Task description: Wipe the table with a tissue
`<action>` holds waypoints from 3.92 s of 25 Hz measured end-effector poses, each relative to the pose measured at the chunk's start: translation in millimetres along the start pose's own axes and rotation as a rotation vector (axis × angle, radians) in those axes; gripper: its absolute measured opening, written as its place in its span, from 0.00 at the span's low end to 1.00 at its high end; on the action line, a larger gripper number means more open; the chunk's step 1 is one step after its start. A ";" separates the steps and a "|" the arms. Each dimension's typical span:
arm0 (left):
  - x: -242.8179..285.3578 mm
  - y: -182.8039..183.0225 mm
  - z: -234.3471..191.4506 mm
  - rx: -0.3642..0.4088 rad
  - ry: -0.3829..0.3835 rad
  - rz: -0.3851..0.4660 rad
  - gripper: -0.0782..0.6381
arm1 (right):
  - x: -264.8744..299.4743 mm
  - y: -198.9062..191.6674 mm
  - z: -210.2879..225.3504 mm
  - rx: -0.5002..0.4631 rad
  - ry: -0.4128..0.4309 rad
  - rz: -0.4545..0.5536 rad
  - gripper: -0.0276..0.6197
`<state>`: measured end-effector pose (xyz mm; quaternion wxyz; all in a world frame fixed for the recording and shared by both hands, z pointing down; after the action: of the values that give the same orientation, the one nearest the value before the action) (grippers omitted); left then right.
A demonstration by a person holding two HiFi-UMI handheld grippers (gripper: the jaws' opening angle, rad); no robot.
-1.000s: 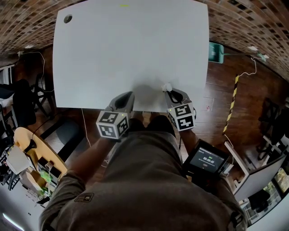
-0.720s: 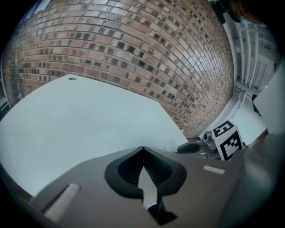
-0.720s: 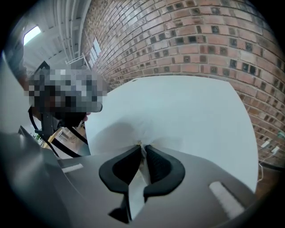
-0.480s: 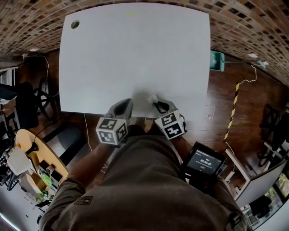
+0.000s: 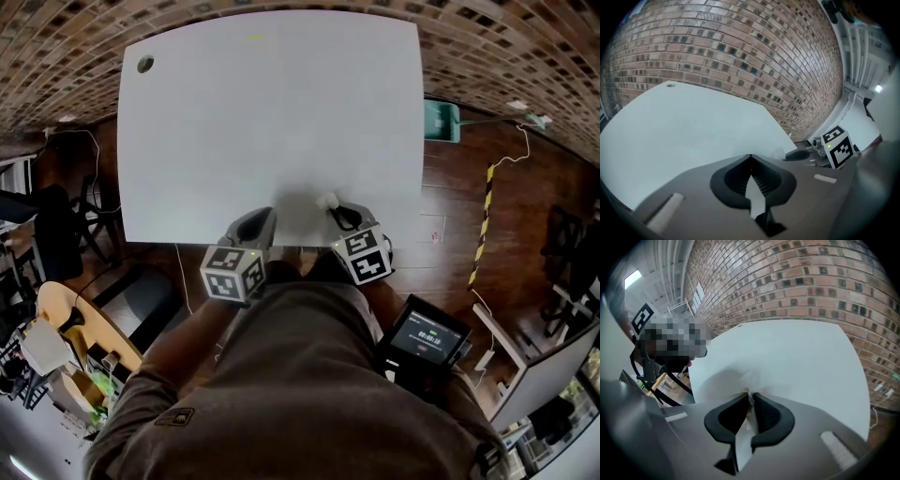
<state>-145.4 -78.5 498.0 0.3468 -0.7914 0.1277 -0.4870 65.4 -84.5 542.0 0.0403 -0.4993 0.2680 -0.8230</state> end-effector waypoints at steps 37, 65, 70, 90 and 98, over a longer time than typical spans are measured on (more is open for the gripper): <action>-17.5 -14.8 -17.9 -0.022 0.014 0.033 0.11 | 5.5 -6.7 -32.0 -0.007 0.006 -0.012 0.11; -84.4 -61.2 74.8 0.164 0.037 0.276 0.11 | -124.9 -80.0 -80.3 0.056 0.017 0.335 0.11; -107.2 -86.1 125.7 0.190 0.078 0.306 0.11 | -162.5 -118.3 -76.4 0.070 0.092 0.416 0.11; -149.1 -119.3 201.8 0.195 0.016 0.347 0.11 | -234.2 -184.8 -85.9 0.082 0.094 0.530 0.11; -167.9 -125.1 192.5 0.189 -0.002 0.366 0.11 | -234.0 -189.0 -110.4 0.077 0.077 0.533 0.11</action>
<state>-79.7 184.7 412.8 0.5025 -0.7194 0.2226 -0.4248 126.9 199.1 406.3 0.2640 -0.3775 0.3599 -0.8113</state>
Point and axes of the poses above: the fingertips, and each gripper's own axes: x forward along the fingers, z to its right, y out of its top, the point moved 9 cm from there along -x, backward along the fingers, and after that the axes turned 12 degrees about x, right-handed, at the moved point
